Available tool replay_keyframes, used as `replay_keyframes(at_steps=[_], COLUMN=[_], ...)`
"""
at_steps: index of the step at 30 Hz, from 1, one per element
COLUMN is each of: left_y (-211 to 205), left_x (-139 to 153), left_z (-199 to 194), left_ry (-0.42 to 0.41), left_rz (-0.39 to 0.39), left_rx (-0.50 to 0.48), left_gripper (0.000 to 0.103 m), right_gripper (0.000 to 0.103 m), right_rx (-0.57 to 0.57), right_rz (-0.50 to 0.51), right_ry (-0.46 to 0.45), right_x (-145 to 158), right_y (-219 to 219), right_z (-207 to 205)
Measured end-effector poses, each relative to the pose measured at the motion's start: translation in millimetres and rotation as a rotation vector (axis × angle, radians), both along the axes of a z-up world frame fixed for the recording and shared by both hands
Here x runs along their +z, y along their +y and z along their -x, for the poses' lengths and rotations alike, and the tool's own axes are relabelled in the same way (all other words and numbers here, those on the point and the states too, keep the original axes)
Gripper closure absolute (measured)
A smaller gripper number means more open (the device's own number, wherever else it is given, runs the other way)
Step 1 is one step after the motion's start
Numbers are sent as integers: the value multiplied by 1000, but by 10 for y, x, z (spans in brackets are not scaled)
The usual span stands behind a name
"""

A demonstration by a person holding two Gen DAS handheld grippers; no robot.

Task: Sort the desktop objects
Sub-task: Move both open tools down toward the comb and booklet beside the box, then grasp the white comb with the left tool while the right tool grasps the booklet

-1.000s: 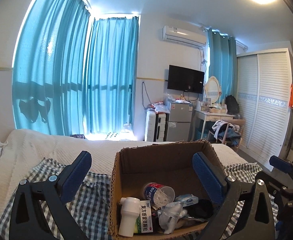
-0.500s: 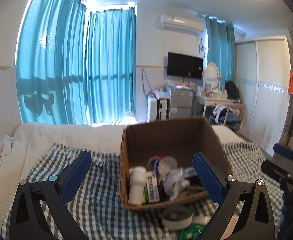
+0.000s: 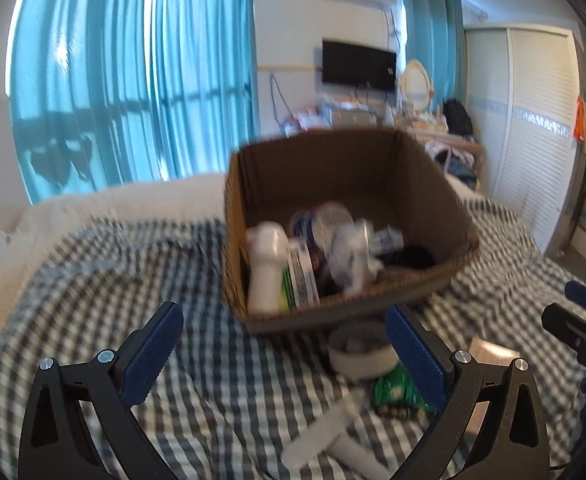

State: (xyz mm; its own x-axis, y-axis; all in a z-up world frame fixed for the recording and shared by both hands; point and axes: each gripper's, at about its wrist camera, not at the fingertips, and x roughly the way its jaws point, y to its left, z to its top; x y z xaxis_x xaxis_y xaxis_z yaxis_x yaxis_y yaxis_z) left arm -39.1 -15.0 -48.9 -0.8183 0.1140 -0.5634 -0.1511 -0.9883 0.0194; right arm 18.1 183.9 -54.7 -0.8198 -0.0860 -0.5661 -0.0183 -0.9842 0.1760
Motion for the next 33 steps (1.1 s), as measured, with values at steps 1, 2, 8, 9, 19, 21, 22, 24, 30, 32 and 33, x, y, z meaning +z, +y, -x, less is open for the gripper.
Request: replay_keyframes(at_steps=[1, 2, 8, 9, 19, 21, 22, 24, 30, 32, 33], left_y=[11, 37, 198, 213, 217, 211, 211, 228, 357, 380, 400], left_x=[-56, -112, -386, -416, -883, -979, -1010, -1096, -1273, -1267, -1259], left_z=[4, 13, 58, 66, 212, 244, 256, 279, 288, 271, 253], left_ry=[-17, -34, -129, -146, -337, -377, -391, -430, -507, -512, -507], left_rz=[2, 10, 66, 72, 80, 83, 81, 84, 101, 89, 88], left_rx=[-10, -21, -93, -102, -132, -136, -139, -156, -223, -247, -261], left_gripper=[0, 0, 0, 0, 2, 3, 5, 8, 28, 39, 46], right_gripper=[0, 0, 0, 0, 0, 0, 0, 0, 0, 0, 0], right_rx=[-6, -15, -89, -111, -225, -246, -251, -268, -286, -274, -259], right_rz=[11, 16, 11, 16, 50, 96, 107, 125, 113, 86, 67], right_ry=[-19, -37, -116, -133, -269, -268, -272, -274, -320, -328, -327], right_x=[-56, -115, -384, -430, -857, -857, -853, -846, -938, -967, -974], right_y=[-32, -72, -291, -296, -379, -322, -305, -264, -251, -268, -284], right_z=[-10, -21, 52, 67, 184, 208, 225, 282, 495, 521, 520])
